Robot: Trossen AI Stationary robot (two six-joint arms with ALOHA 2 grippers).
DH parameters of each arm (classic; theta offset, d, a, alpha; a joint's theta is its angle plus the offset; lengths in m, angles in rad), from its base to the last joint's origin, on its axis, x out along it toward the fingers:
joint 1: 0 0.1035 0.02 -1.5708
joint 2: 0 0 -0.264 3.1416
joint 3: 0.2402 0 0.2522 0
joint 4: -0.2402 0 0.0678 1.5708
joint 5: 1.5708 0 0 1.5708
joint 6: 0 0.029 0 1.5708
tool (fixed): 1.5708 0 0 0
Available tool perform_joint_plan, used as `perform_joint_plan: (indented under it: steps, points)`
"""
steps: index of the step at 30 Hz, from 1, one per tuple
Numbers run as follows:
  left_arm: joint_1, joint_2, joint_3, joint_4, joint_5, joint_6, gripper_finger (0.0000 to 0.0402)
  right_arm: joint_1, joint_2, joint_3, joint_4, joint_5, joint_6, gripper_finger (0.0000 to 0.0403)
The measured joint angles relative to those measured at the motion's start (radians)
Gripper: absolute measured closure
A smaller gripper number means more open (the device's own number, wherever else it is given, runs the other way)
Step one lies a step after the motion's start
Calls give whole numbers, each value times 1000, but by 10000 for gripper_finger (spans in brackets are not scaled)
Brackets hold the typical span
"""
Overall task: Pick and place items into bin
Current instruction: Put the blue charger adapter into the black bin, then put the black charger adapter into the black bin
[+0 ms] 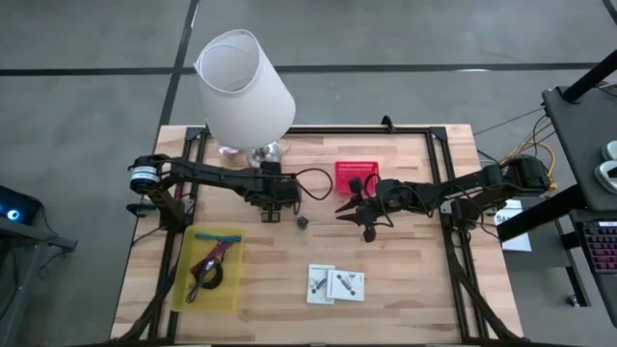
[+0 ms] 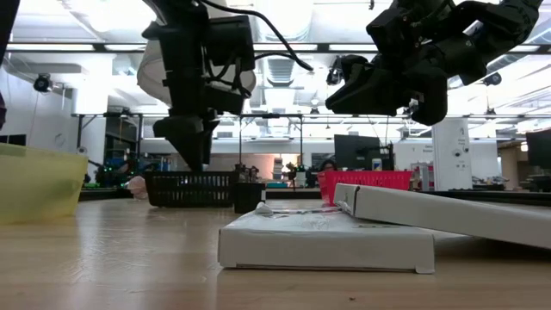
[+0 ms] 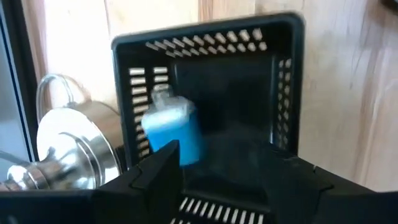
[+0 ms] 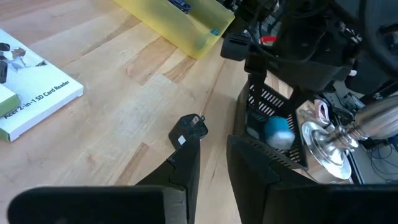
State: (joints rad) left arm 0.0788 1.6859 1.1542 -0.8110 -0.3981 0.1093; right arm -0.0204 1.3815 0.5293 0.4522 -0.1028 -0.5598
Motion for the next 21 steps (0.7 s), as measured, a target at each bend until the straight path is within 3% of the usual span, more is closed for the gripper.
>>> perform_joint_plan:
  steps: [11,17,21]
  points:
    - [-3,0,45,88,4,32,181,0,0,0,0,0,0,335]
    - [-13,0,47,221,151,96,181,0,0,0,0,0,0,335]
    - [-24,0,46,310,167,138,181,0,0,0,0,0,0,335]
